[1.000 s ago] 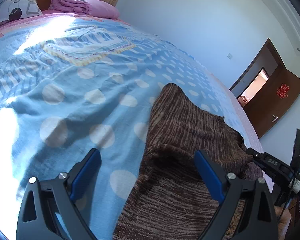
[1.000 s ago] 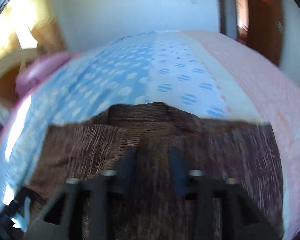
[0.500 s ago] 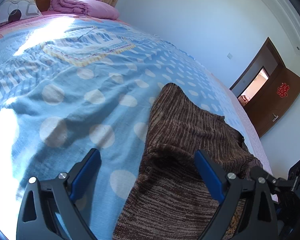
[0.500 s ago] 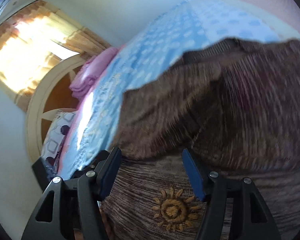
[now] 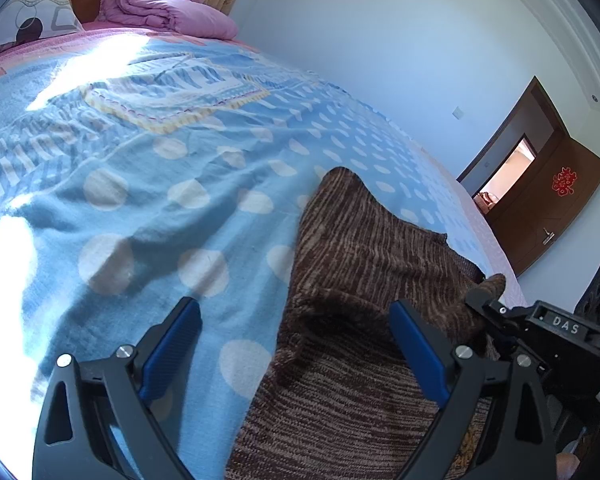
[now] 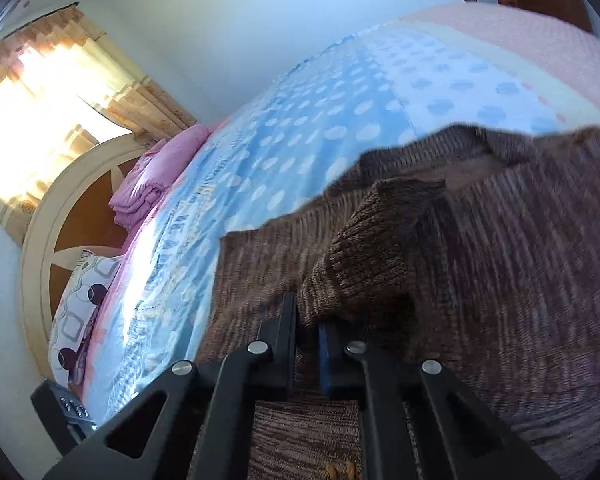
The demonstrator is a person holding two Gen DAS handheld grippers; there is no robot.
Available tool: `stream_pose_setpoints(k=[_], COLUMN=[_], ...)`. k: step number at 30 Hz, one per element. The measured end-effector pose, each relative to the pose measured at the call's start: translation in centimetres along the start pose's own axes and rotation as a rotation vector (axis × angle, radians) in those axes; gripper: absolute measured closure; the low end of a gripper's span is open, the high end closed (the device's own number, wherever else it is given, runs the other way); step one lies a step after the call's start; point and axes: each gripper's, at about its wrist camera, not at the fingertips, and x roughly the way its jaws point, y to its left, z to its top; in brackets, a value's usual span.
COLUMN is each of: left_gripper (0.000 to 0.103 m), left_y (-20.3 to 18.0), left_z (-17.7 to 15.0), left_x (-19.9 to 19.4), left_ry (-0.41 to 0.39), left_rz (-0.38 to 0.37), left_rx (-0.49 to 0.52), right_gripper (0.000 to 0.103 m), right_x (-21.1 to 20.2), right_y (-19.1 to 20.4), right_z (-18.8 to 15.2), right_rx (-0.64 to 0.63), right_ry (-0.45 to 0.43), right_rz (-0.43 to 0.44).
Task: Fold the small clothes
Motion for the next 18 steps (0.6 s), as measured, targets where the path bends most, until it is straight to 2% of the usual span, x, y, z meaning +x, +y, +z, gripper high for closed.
stream_pose_setpoints(k=[3, 6, 8, 9, 10, 11, 12, 14, 18], left_gripper=[0.005, 0.005, 0.005, 0.005, 0.005, 0.005, 0.005, 0.005, 0.005], left_y=[0.0, 0.0, 0.0, 0.0, 0.0, 0.0, 0.0, 0.0, 0.0], left_z=[0.0, 0.0, 0.0, 0.0, 0.0, 0.0, 0.0, 0.0, -0.1], left_x=[0.0, 0.0, 0.0, 0.0, 0.0, 0.0, 0.0, 0.0, 0.0], left_ry=[-0.001, -0.001, -0.001, -0.001, -0.001, -0.001, -0.001, -0.002, -0.001], left_rz=[-0.003, -0.002, -0.003, -0.002, -0.002, -0.002, -0.002, -0.003, 0.001], left_rx=[-0.001, -0.001, -0.001, -0.001, -0.001, -0.001, -0.001, -0.001, 0.001], right_gripper=[0.094, 0.094, 0.091, 0.082, 0.076, 0.076, 0.076, 0.076, 0.076], right_x=[-1.7, -2.2, -2.0, -1.7, -1.6, -1.8, -2.5, -4.3, -7.7], right_y=[0.7, 0.4, -0.7, -1.6, -2.6, -3.5, -3.9, -3.7, -3.2], right_z=[0.1, -0.4, -1.3, -2.1, -3.0, -3.8, -4.3, -4.6, -2.2], right_rx=[-0.047, -0.070, -0.048, -0.020, 0.014, 0.046, 0.052, 0.011, -0.072], right_ry=[-0.024, -0.009, 0.044, 0.093, 0.137, 0.158, 0.149, 0.129, -0.013], right_rz=[-0.018, -0.048, -0.072, -0.081, -0.068, -0.020, -0.001, -0.045, -0.098])
